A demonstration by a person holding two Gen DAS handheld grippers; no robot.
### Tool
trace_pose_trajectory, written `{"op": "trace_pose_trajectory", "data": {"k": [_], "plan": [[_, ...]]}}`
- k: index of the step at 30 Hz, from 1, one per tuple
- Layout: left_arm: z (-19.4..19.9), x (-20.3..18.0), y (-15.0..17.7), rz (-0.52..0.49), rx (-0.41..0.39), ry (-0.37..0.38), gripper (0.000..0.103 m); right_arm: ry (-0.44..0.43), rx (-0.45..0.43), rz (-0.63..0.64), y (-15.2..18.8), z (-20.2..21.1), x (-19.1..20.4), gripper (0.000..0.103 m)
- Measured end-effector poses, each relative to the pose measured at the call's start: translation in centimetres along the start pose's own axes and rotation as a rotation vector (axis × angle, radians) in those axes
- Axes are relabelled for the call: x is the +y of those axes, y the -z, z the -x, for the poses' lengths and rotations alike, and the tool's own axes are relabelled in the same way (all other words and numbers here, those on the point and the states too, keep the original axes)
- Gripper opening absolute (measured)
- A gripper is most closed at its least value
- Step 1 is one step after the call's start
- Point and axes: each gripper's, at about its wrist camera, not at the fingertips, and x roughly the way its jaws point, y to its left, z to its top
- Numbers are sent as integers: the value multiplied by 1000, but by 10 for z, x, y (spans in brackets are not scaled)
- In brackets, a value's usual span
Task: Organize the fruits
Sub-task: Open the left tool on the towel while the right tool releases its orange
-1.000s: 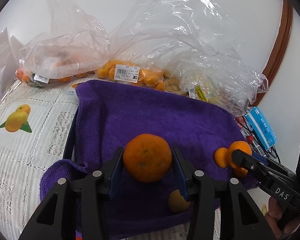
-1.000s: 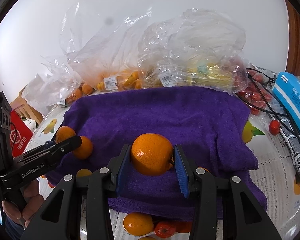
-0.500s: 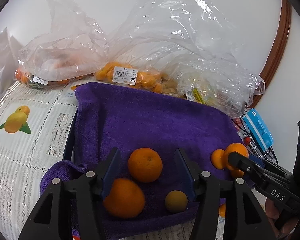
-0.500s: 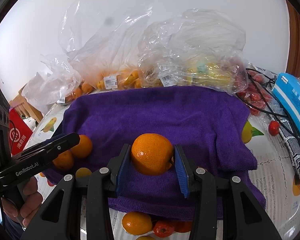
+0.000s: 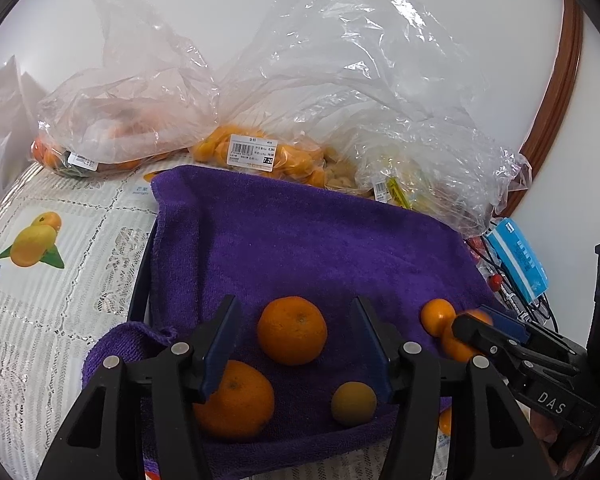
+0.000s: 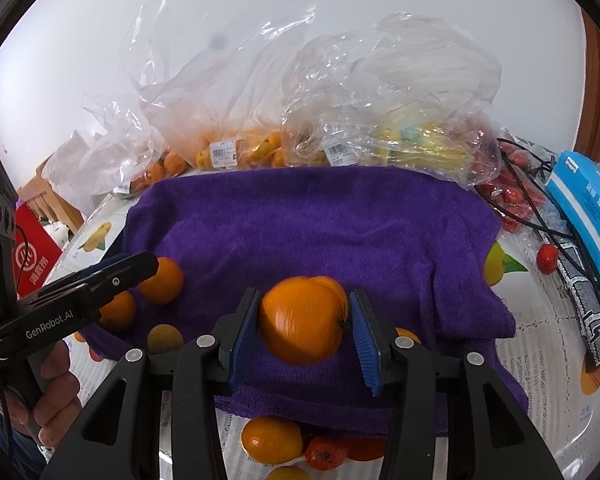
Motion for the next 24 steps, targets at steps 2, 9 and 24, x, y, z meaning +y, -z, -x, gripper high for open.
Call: {"op": "trace_pose_trajectory", "data": {"k": [2,9,24], "plan": [[0,0,0,-2,-4,-4,55,-14,2,-6,0,0,0,47],[-1,-3,0,-14,-5,-9,55,-7,2,-14,0,-1,-3,47],[1,2,-2,1,-10,-11,55,38,-76,-13,1,30,2,47]]}}
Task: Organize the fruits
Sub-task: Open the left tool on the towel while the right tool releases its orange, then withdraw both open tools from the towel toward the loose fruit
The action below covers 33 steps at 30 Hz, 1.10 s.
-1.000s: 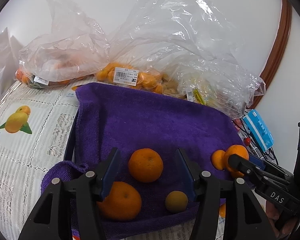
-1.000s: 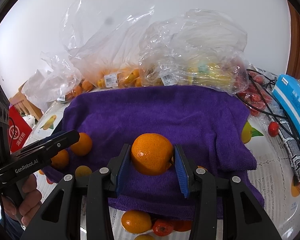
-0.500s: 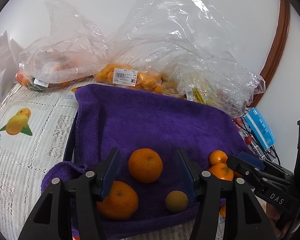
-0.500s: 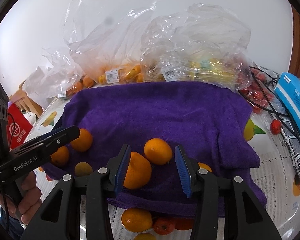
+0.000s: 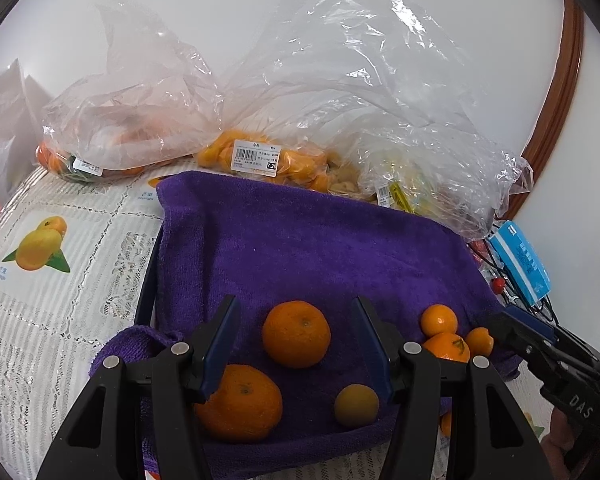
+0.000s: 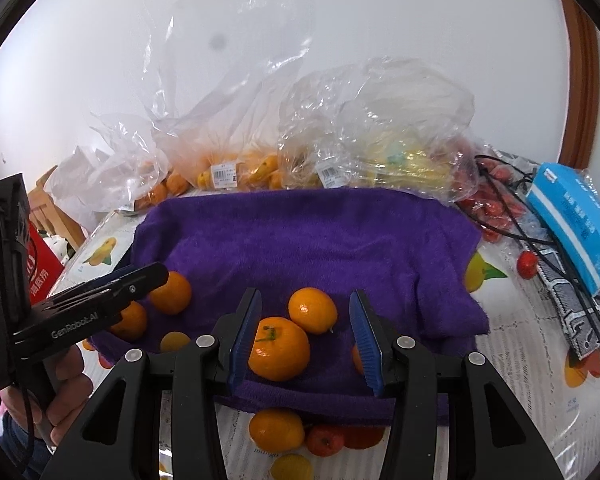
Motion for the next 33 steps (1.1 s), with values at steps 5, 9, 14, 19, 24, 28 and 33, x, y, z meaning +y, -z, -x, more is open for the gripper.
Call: {"op": "trace_pose_trajectory", "data": {"k": [5,9,14,19,24,28,33], "plan": [[1,0,0,6,0,3,55,38,6,-18,11,8,-3,47],[2,0,-1,11,-1,5,55,70,5,-36,21,19,-7,47],[2,0,-1,14,0,7,55,104,26,-54,36,29,-15,47],[4,-1,-1,15,-4,10,55,127,66,-72,55,35,-25,47],[5,-3,0,11,-4,13,55,124,99,-91,68,34,-29,47],[6,-5,0,7,-5,16,55,117,128,-83,76,29,-25,47],[5,-8,1,-6,-9,8,55,127,139,-66,83,22,-19,47]]}}
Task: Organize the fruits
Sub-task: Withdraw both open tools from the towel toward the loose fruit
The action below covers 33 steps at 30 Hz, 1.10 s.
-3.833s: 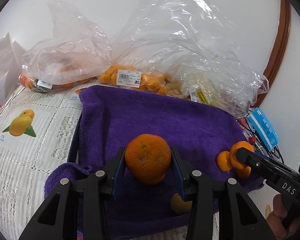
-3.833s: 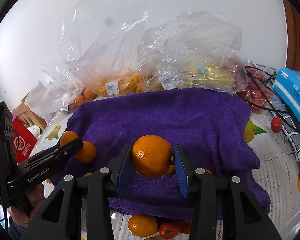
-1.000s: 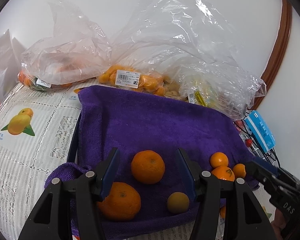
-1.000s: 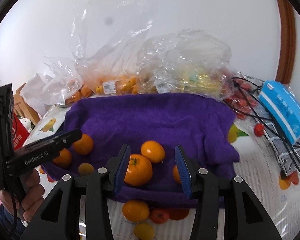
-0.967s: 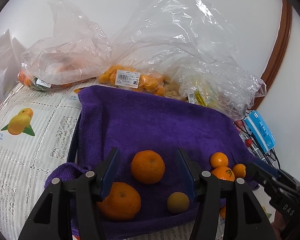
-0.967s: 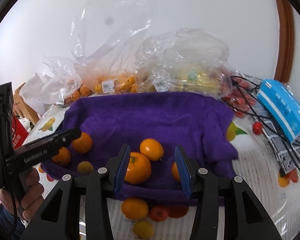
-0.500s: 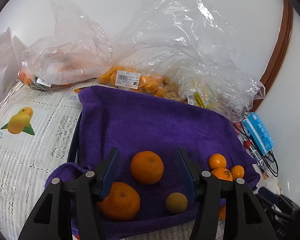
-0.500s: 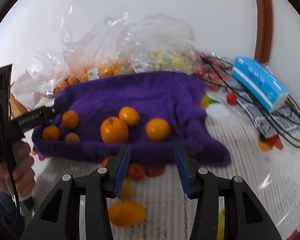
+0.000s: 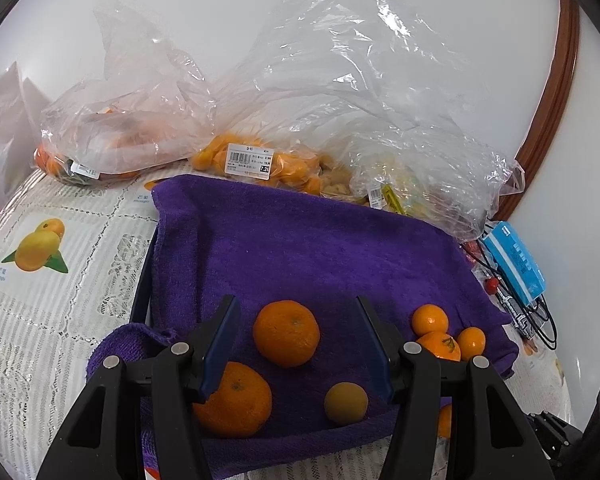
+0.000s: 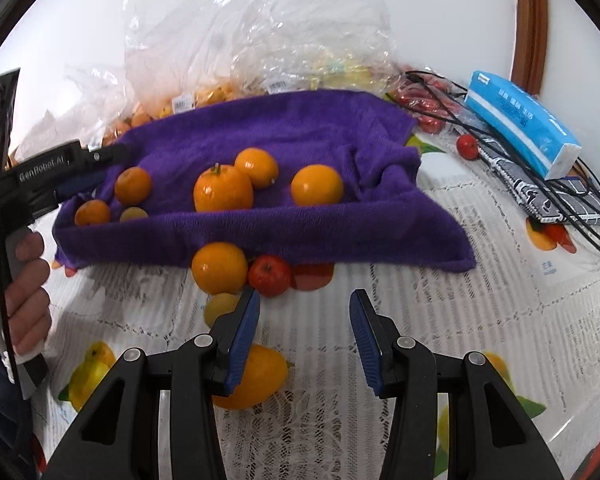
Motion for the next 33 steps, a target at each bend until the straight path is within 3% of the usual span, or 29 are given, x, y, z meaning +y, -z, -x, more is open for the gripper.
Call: {"op": "trace_pose_trajectory", "data": {"k": [26,33], "plan": [[2,-1,-1,-20,-14,-15,55,-9,-29,-23,3,2,-4,43],[3,-5,1,-36,-19,-25,55,-21,-31,-25,3,3,-3,35]]}}
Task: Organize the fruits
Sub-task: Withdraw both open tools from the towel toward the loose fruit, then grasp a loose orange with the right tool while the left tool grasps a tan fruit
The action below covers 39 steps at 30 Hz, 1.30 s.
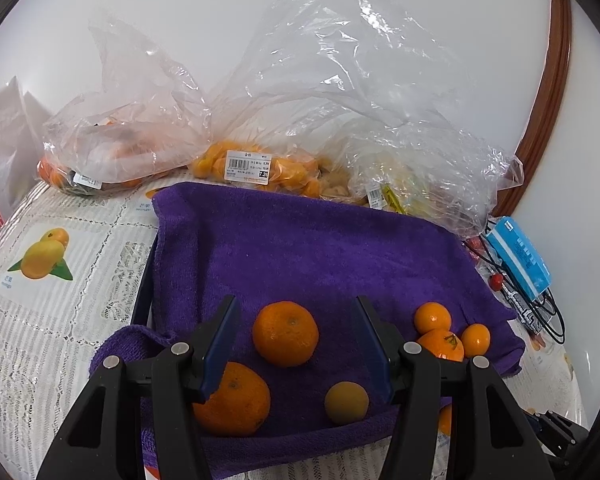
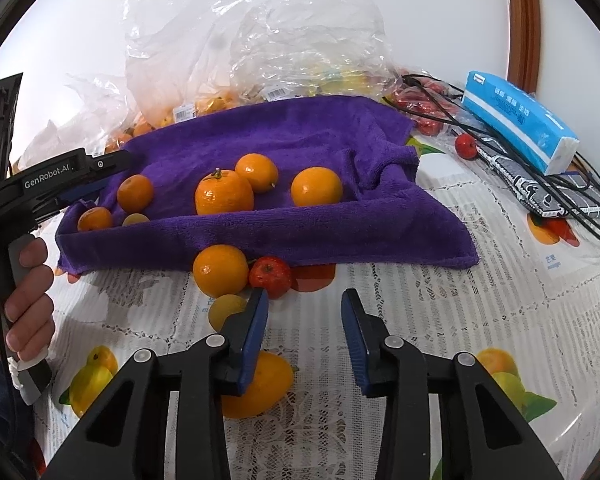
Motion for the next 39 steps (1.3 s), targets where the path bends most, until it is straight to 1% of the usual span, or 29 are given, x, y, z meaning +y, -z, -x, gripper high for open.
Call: {"op": "trace_pose_trajectory", "data": {"k": [4,7,14,17,21,25,28,31,33,39], "plan": [[1,-3,2,-8,-7,-7,55,-10,-1,-18,0,1,-4,26],[3,-4,3,-12,-14,-10,55,-18,-2,-26,0,2,-6,23],[9,-10,8,-37,-35,-35,55,-11,2,-37,1,2,-7,23],[16,-11,11,-46,-53,-52,55,-21,-12,-32,1,4,-6,23],[26,-9,16,-40,-70,-53,55,-25,-13,-41,2,5,-8,26],[36,-5,24,-23,-73,-50,55,-9,-16,-32,2,7,-4,35],[44,-2,29,-15,-72,-44,55,12,-36,-15,4,12,0,41],[50,2,34,-8,-66,-41,55,-2,-50,-18,6,17,1,46],[54,5,37,0,-58,-26,55,-5,-50,-25,7,19,1,47],[60,13,43,22,-41,-20,55,27,-53,-28,5,25,-4,47]]}}
